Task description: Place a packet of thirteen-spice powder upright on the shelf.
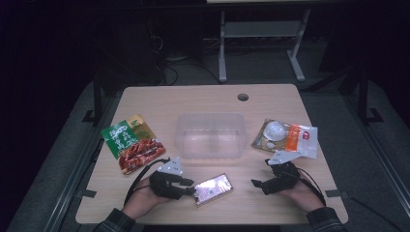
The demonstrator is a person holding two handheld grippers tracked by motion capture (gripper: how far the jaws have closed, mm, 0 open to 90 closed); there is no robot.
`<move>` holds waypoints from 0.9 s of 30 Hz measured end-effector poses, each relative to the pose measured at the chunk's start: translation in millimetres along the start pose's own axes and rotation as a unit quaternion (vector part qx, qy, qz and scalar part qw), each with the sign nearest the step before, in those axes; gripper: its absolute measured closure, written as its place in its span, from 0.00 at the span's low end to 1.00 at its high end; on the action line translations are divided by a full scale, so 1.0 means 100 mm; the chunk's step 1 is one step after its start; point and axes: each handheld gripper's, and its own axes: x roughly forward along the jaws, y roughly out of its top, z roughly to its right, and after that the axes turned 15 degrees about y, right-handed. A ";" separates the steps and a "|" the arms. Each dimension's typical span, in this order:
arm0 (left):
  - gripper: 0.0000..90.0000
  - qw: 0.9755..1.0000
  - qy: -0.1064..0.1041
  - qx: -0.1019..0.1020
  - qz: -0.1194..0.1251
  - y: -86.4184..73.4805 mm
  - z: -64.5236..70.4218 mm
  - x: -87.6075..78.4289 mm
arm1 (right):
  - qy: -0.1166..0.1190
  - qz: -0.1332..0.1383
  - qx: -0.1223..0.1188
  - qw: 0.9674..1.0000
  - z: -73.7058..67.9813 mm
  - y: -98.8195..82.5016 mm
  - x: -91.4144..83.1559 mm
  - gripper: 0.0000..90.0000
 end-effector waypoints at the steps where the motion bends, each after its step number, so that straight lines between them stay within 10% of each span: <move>1: 0.57 1.000 0.000 0.000 0.000 0.00 0.00 0.00 | 0.000 0.000 0.000 1.000 0.00 0.00 0.00 0.07; 10: 0.31 0.999 0.034 0.017 -0.007 0.02 0.24 0.13 | 0.001 -0.003 -0.001 1.000 -0.01 0.00 0.02 0.07; 27: 0.27 0.997 0.055 0.043 -0.035 -0.01 0.26 0.32 | 0.001 -0.005 0.003 1.000 -0.01 -0.01 0.02 0.07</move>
